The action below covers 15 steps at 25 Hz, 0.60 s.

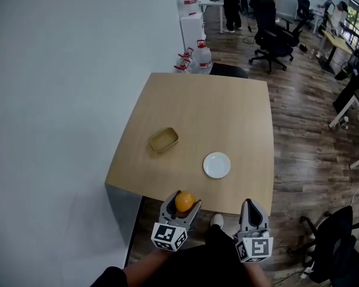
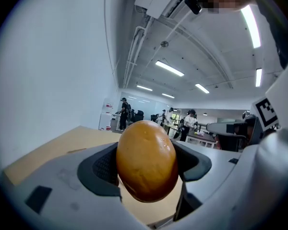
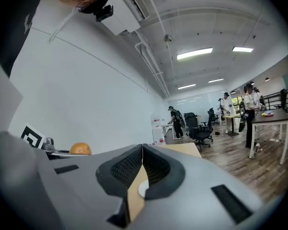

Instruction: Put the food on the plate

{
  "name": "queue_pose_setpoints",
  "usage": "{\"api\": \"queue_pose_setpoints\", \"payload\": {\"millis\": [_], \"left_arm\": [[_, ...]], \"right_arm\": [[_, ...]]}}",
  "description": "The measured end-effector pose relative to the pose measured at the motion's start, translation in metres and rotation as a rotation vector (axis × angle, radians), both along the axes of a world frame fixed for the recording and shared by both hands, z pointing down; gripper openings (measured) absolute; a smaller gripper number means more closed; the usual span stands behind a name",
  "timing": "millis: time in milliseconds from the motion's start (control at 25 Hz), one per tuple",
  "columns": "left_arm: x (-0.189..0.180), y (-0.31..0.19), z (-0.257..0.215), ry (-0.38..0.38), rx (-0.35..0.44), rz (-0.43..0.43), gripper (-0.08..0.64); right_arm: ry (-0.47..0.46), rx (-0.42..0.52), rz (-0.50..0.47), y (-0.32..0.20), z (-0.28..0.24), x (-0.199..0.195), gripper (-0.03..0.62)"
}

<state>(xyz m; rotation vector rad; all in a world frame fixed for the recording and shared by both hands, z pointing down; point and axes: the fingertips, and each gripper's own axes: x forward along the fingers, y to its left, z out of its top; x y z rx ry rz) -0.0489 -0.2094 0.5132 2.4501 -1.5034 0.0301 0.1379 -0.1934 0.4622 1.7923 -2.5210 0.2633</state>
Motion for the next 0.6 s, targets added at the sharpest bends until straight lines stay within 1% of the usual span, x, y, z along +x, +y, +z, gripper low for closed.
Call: {"api": "queue_pose_setpoints", "payload": {"millis": [80,120,200,320,480,600], "left_arm": [[0.01,-0.027,0.006,0.034,-0.003,0.014,0.322],[0.015,-0.04,0.012,0.037,-0.014,0.014,0.322],[0.025,-0.064,0.027,0.019,-0.047,0.01,0.322],[0.039,-0.1,0.056,-0.024,-0.106,0.013,0.322],[0.058,-0.134,0.102,-0.067,-0.179,0.015,0.322],[0.063,-0.155,0.138,-0.089,-0.246,-0.003,0.322]], "right_arm": [[0.022,-0.015,-0.021,-0.024,0.004,0.003,0.06],[0.045,-0.019,-0.027,-0.035,0.006,0.006,0.06],[0.085,-0.027,-0.038,-0.057,0.008,0.013,0.061],[0.078,-0.054,-0.06,-0.087,0.015,0.02,0.06],[0.073,-0.088,-0.086,-0.118,0.033,0.03,0.061],[0.051,-0.12,-0.089,-0.139,0.045,0.032,0.06]]}}
